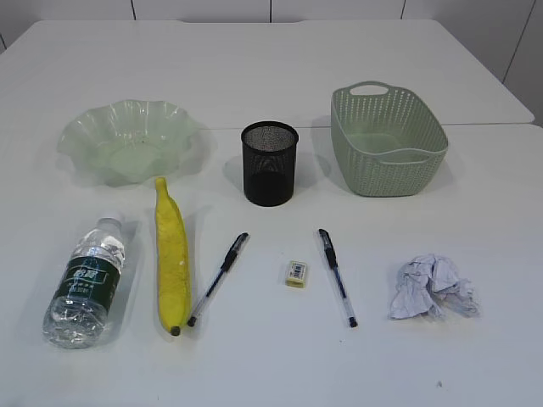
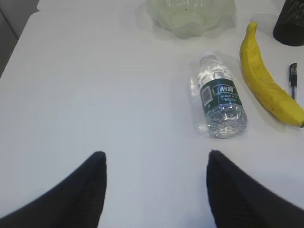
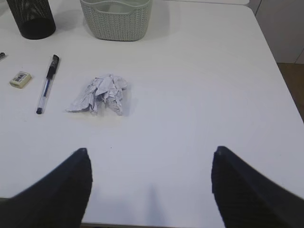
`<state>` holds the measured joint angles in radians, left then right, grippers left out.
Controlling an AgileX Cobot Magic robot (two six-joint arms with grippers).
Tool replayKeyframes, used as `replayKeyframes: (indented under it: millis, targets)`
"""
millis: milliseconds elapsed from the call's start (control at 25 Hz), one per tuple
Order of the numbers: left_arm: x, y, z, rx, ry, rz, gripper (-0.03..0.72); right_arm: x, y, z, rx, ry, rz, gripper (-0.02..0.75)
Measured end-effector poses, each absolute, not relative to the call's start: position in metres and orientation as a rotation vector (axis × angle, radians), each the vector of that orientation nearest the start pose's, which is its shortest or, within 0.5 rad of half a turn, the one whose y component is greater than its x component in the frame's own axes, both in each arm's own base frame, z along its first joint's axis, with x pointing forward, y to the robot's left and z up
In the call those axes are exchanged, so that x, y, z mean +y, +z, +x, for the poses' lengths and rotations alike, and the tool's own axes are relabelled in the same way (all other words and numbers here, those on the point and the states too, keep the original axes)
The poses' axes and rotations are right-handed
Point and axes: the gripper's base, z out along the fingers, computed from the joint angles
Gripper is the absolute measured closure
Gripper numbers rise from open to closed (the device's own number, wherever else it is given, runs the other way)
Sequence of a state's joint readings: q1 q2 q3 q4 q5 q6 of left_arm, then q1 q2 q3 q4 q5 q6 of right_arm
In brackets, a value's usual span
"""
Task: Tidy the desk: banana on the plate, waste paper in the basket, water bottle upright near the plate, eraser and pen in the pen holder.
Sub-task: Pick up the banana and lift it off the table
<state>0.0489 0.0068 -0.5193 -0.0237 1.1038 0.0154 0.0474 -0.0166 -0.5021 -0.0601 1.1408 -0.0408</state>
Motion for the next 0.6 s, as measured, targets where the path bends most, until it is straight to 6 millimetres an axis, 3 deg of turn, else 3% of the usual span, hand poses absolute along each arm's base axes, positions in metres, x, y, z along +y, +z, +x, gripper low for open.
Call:
replayKeyframes:
  millis: [600]
  targets:
    - [-0.0023, 0.2792, -0.0078, 2.074, 0.011, -0.033, 0.222, -0.0055, 0.2712, -0.0112, 2.107, -0.069, -0.086, 0.152]
